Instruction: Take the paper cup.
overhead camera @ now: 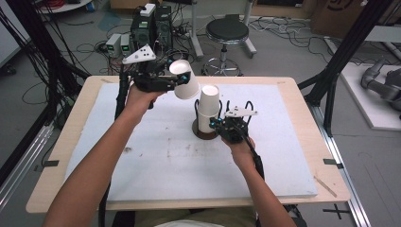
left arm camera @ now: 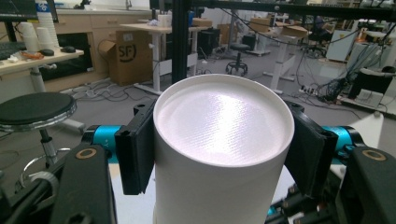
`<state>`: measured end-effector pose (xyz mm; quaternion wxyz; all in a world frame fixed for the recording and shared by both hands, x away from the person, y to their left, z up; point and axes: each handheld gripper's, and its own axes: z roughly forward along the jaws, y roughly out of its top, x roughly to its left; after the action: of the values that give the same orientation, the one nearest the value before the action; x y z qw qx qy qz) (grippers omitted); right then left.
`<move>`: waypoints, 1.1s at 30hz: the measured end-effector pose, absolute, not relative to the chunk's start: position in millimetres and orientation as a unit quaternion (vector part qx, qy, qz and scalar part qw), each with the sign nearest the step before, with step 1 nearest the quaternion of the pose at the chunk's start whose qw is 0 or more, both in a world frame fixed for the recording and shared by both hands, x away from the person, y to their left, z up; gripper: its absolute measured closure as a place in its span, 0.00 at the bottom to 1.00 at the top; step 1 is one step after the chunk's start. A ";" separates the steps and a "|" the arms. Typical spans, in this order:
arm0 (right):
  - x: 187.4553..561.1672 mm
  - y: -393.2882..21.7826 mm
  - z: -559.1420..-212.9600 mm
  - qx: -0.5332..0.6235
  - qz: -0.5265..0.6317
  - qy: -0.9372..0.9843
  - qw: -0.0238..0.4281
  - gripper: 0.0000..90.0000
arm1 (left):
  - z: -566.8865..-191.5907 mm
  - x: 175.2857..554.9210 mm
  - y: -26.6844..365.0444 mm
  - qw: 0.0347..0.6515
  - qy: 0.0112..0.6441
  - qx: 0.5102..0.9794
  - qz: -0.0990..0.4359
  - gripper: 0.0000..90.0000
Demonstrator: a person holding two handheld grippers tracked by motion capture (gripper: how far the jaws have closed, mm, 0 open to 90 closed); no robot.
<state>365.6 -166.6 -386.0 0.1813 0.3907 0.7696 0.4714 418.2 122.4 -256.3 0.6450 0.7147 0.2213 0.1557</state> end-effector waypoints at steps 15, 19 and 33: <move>343.2 -202.3 -382.8 0.350 0.477 0.784 0.190 0.55 | -311.0 373.9 135.0 0.614 0.236 0.741 0.134 0.38; 343.2 -204.1 -382.9 0.337 0.483 0.787 0.184 0.48 | -317.9 369.5 138.2 0.608 0.240 0.746 0.129 0.38; 338.6 -198.2 -383.7 0.286 0.500 0.802 0.161 0.29 | -324.8 348.7 147.7 0.602 0.239 0.751 0.132 0.38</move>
<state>338.6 -198.2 -383.7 0.1611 0.2858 0.8018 0.4995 348.7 147.7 -324.8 0.6016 0.7506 0.2391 0.1324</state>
